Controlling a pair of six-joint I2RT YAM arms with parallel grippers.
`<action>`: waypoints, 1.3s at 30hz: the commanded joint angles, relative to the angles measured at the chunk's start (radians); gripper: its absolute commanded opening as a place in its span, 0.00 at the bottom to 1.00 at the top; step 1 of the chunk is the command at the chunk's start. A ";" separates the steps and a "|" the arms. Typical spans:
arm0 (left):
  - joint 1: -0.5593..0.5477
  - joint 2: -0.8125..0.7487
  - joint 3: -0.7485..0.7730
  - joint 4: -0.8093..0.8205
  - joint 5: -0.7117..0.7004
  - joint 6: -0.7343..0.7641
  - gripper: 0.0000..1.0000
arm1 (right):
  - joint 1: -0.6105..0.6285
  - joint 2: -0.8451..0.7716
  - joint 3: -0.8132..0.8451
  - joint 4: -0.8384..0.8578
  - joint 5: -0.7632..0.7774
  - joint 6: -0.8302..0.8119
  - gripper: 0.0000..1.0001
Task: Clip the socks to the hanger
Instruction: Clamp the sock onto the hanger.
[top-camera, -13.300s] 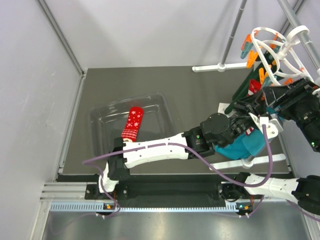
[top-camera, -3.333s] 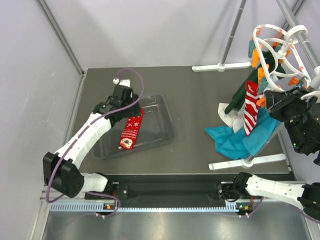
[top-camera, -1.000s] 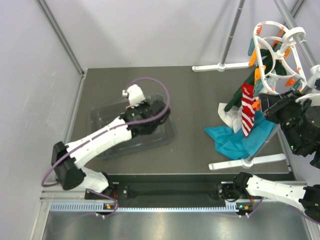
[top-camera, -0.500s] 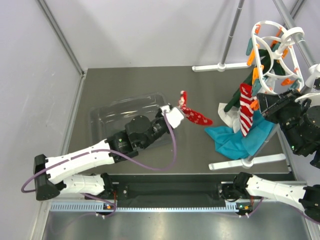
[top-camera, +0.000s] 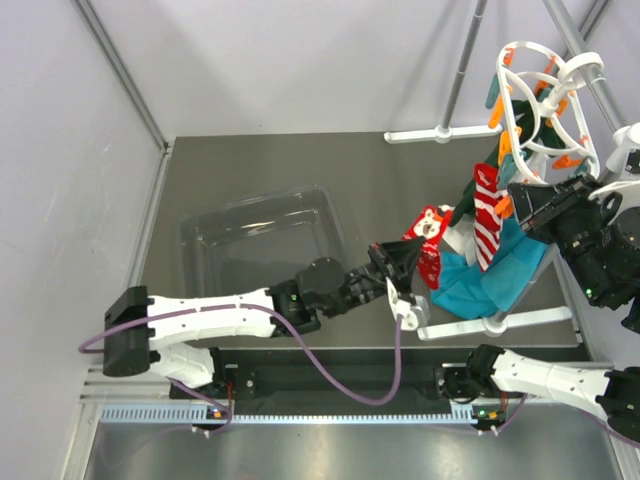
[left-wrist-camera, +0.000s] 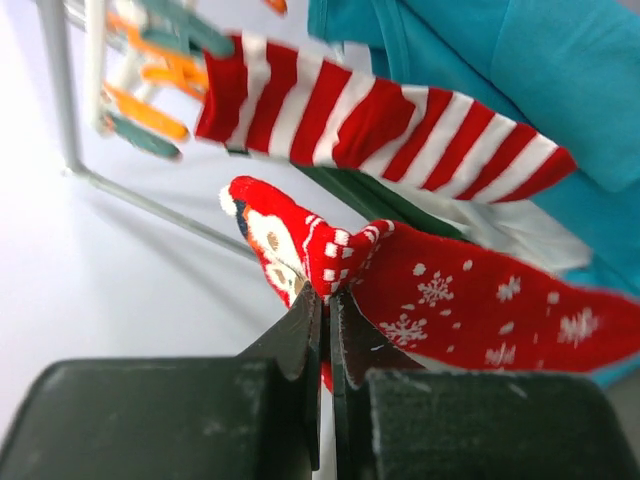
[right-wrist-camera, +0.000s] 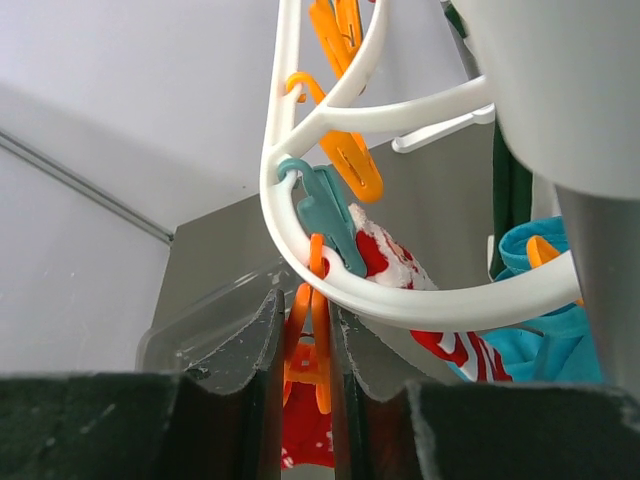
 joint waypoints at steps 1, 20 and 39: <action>-0.056 0.057 -0.015 0.278 -0.069 0.267 0.00 | -0.006 0.044 0.010 -0.030 -0.105 0.001 0.00; -0.133 0.291 0.083 0.599 -0.099 0.536 0.00 | -0.006 0.042 -0.007 -0.029 -0.119 0.001 0.00; -0.173 0.289 0.125 0.469 -0.037 0.551 0.00 | -0.006 0.051 -0.010 -0.024 -0.142 -0.004 0.00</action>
